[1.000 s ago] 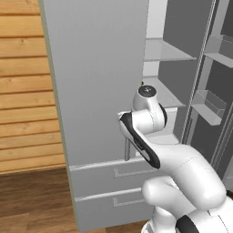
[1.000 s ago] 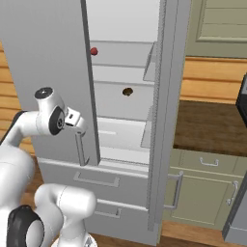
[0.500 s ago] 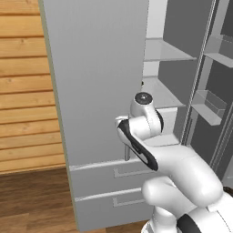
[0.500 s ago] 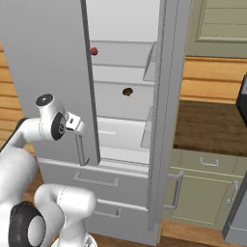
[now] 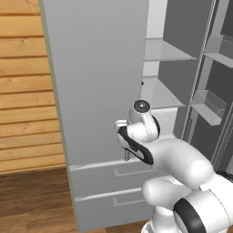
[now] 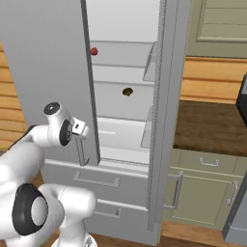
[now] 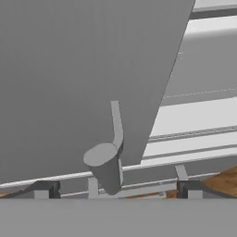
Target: Take the strawberry from the fridge and place it on top of the pancake, located on the dining counter.
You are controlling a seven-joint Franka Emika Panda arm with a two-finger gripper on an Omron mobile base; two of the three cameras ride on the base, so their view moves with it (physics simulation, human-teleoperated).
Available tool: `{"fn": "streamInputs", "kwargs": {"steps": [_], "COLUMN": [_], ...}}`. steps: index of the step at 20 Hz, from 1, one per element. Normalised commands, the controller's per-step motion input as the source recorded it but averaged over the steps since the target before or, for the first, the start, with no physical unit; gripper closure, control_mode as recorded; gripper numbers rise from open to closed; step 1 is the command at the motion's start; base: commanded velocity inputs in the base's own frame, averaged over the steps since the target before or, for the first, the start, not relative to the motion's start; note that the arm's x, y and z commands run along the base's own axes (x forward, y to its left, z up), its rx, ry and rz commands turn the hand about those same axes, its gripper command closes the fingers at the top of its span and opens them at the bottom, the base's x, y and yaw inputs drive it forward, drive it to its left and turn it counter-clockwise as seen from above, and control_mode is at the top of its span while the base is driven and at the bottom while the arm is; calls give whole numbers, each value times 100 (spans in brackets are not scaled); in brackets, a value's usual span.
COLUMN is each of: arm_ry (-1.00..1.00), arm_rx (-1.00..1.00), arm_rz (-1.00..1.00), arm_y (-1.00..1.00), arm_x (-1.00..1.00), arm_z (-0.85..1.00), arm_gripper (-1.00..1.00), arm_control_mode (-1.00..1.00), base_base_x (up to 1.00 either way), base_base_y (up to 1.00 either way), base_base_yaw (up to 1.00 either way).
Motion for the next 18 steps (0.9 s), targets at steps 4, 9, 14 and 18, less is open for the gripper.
{"fn": "streamInputs", "kwargs": {"steps": [4, 9, 14, 18], "arm_ry": [0, 0, 0, 0], "arm_rx": [0, 0, 0, 0], "arm_rz": [0, 0, 0, 0], "arm_y": [1, 4, 2, 3], "arm_x": [45, 38, 25, 22], "arm_z": [-14, -17, -21, -20], "arm_gripper": [-100, -100, -100, 100], "arm_control_mode": [-100, -100, -100, -100], "base_base_x": [0, 0, 0, 0], "base_base_y": [0, 0, 0, 0], "base_base_yaw": [0, 0, 0, 0]}}
